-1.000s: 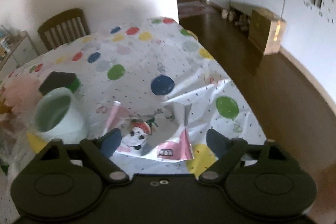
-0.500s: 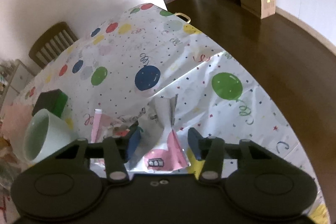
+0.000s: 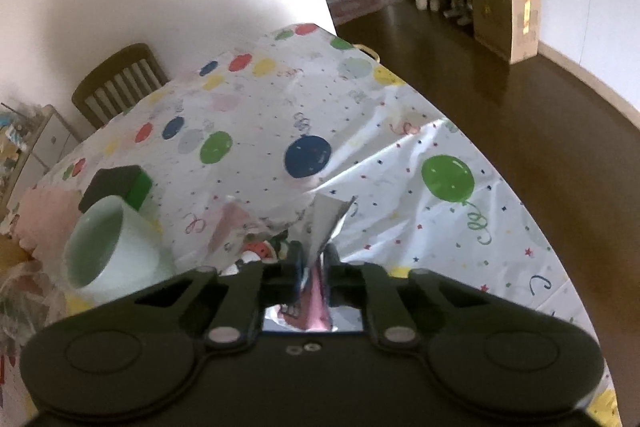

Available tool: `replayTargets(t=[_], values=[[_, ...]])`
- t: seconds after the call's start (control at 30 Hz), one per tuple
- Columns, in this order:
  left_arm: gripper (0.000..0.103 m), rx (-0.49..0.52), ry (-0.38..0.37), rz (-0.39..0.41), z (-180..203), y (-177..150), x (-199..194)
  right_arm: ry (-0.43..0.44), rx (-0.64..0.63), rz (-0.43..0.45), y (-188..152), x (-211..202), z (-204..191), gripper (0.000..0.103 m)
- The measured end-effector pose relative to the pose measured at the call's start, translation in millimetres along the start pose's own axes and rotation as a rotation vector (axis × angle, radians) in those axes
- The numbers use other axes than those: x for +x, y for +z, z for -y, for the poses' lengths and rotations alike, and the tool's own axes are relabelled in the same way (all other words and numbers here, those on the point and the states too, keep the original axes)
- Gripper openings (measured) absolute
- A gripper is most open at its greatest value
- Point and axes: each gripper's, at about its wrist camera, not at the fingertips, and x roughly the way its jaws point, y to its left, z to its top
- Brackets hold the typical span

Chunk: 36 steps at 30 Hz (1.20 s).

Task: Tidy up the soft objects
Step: 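Close the right gripper on the dog-print bag while the left gripper grasps the Christmas towel, then carry the dog-print bag and Christmas towel with both grippers over the box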

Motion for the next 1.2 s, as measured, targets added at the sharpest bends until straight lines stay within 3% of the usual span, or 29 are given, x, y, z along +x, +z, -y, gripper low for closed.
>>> replayTargets(t=[0.33, 0.47, 0.7, 0.93, 1.2], values=[[0.014, -0.008, 0.034, 0.012, -2, 4, -11, -0.074, -0.133, 0.104, -11, -32, -29, 0.004], [0.011, -0.016, 0.059, 0.054, -7, 4, -22, -0.11, -0.239, 0.164, -17, -55, -44, 0.004], [0.011, -0.046, 0.038, 0.086, -21, 6, -42, -0.107, -0.229, 0.184, -20, -79, -47, 0.003], [0.01, -0.071, 0.011, 0.122, -29, 5, -65, -0.05, -0.216, 0.218, -27, -110, -64, 0.003], [0.011, -0.125, -0.017, 0.13, -43, 4, -98, 0.059, -0.267, 0.265, -37, -152, -112, 0.003]])
